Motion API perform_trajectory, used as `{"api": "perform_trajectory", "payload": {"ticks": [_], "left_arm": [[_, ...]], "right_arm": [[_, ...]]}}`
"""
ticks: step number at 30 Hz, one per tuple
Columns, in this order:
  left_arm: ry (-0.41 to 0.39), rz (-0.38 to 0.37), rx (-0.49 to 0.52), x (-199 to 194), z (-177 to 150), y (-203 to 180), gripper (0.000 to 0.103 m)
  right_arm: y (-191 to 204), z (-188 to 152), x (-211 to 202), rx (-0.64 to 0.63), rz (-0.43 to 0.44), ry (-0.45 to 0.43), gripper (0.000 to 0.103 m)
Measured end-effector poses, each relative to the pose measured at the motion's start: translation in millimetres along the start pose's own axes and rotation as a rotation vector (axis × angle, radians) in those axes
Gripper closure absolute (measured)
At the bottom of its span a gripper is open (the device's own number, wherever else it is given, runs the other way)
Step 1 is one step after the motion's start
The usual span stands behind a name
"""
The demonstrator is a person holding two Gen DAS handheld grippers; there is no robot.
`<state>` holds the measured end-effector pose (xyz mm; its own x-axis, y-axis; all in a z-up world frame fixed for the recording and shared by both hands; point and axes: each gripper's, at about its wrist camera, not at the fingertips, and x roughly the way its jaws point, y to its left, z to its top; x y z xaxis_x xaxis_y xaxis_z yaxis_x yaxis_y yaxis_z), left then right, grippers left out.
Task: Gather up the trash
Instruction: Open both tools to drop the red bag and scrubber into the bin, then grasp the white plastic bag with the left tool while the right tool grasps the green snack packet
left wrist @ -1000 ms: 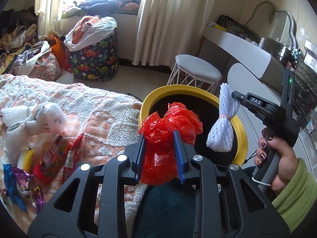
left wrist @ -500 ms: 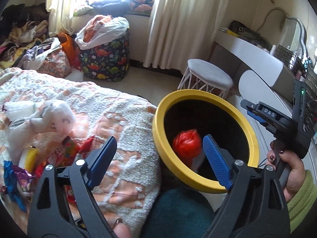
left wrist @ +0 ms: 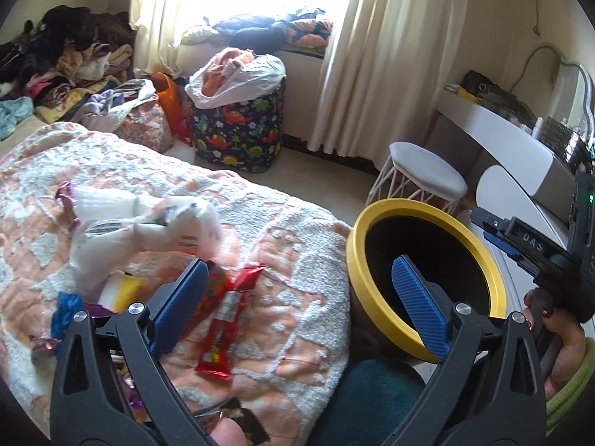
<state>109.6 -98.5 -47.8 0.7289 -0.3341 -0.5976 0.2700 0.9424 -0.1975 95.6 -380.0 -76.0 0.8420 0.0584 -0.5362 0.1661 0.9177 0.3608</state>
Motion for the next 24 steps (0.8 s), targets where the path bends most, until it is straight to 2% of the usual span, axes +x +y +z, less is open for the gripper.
{"api": "perform_trajectory", "payload": {"ticks": [12, 24], "left_arm": [[-0.067, 0.066, -0.082, -26.6, 8.5, 40.6, 0.011], [-0.104, 0.107, -0.149, -41.1, 14.3, 72.6, 0.011]], "right_arm": [[59.3, -17.4, -9.1, -0.123, 0.136, 0.031, 0.044], [112.6, -48.2, -17.0, -0.236, 0.258, 0.102, 0.038]]}}
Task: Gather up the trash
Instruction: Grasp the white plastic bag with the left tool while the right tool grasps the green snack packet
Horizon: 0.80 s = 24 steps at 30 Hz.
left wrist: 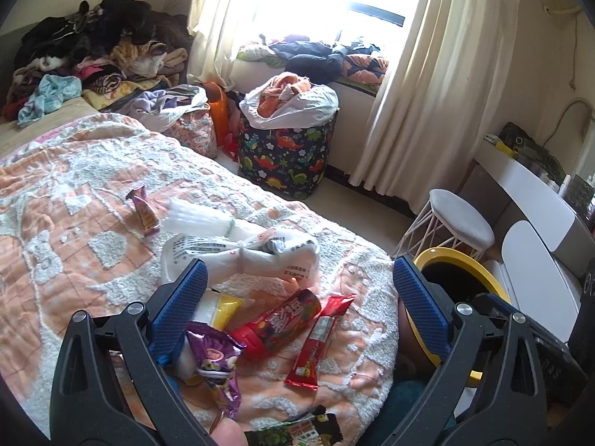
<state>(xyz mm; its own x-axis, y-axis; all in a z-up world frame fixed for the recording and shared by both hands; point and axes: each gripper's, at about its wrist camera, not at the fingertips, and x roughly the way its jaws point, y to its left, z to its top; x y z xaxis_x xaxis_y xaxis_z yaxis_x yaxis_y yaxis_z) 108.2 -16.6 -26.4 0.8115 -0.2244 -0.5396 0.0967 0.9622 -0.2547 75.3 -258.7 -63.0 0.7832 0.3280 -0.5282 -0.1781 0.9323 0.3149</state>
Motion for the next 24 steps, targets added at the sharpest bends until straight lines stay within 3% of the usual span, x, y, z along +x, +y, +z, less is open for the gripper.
{"api": "perform_trajectory", "payload": {"ticks": [13, 24], "left_arm": [[-0.023, 0.061, -0.1, -7.4, 6.7, 48.3, 0.011], [0.036, 0.09, -0.191, 3.5, -4.5, 94.1, 0.011]], "right_arm": [[50.5, -23.8, 15.6, -0.082, 0.121, 0.141, 0.033], [85.8, -53.0, 39.9, -0.136, 0.164, 0.309, 0.033]]}}
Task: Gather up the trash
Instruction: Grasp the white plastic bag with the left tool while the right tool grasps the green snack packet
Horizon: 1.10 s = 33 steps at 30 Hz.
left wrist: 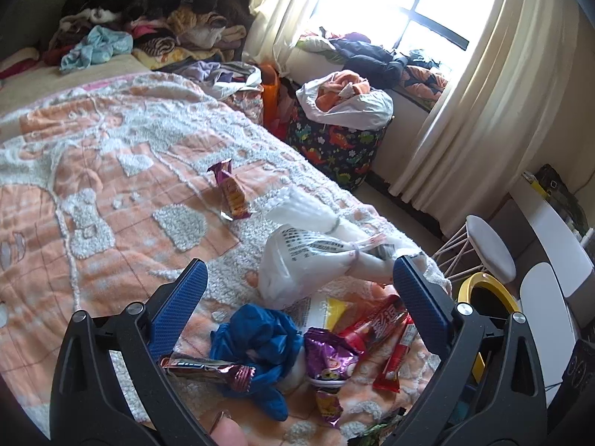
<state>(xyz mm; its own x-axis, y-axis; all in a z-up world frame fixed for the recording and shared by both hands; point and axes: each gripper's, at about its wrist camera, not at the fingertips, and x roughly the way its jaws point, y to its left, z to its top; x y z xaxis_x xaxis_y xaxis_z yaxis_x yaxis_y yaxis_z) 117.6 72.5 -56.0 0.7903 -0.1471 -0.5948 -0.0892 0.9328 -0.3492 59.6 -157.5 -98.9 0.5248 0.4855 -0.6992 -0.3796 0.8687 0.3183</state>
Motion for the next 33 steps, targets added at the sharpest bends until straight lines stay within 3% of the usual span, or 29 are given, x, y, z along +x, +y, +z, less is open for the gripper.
{"api": "perform_trajectory", "payload": {"ticks": [15, 16, 21, 27, 33], "left_arm": [[0.128, -0.044, -0.055, 54.5, 2.6, 12.7, 0.011], [0.131, -0.047, -0.058, 56.4, 2.5, 12.9, 0.011], [0.153, -0.068, -0.084, 65.8, 2.0, 15.7, 0.023], [0.168, -0.104, -0.119, 69.9, 0.3, 17.5, 0.041], [0.168, -0.106, -0.117, 67.0, -0.5, 13.9, 0.055]], "right_arm": [[2.9, -8.5, 46.9, 0.031, 0.025, 0.192, 0.034], [4.0, -9.2, 49.4, 0.03, 0.034, 0.204, 0.036], [3.9, -12.1, 58.2, 0.043, 0.068, 0.239, 0.071], [-1.6, -12.5, 51.0, 0.066, 0.088, 0.215, 0.087], [-4.8, -11.1, 41.3, 0.065, 0.09, 0.181, 0.094]]}}
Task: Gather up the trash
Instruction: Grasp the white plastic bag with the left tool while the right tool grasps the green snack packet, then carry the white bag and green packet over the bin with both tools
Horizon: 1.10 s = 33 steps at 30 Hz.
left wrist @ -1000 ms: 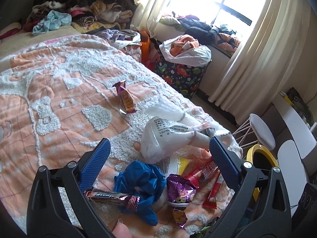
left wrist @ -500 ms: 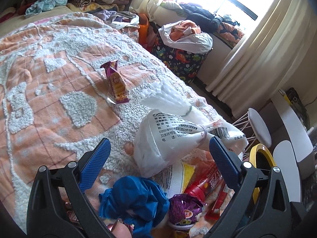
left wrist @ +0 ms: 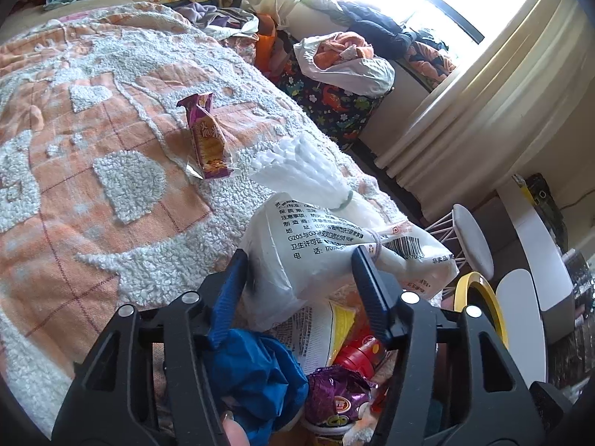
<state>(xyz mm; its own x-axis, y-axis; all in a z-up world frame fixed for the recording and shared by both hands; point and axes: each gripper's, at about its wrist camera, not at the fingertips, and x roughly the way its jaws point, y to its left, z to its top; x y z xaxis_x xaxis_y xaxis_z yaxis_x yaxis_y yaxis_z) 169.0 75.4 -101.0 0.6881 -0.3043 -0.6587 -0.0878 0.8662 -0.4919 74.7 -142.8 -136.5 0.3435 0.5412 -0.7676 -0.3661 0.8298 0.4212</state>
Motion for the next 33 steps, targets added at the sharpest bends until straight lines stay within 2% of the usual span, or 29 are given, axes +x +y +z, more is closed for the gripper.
{"api": "perform_trajectory", "payload": {"ticks": [6, 7, 19, 33], "left_arm": [[-0.03, 0.007, 0.032, -12.7, -2.5, -10.8, 0.061], [-0.035, 0.004, 0.035, -15.3, -2.3, -12.4, 0.061], [-0.117, -0.048, 0.055, -53.2, 8.5, -35.8, 0.07], [-0.159, -0.092, 0.077, -78.8, 12.1, -59.6, 0.073]], "right_arm": [[3.5, -3.1, -10.0, -0.014, 0.006, -0.028, 0.095], [1.1, 4.3, -12.5, -0.016, 0.007, -0.033, 0.095], [1.2, 4.2, -51.0, -0.043, 0.013, -0.138, 0.095], [-14.2, 17.3, -93.5, -0.013, -0.003, -0.268, 0.095]]}}
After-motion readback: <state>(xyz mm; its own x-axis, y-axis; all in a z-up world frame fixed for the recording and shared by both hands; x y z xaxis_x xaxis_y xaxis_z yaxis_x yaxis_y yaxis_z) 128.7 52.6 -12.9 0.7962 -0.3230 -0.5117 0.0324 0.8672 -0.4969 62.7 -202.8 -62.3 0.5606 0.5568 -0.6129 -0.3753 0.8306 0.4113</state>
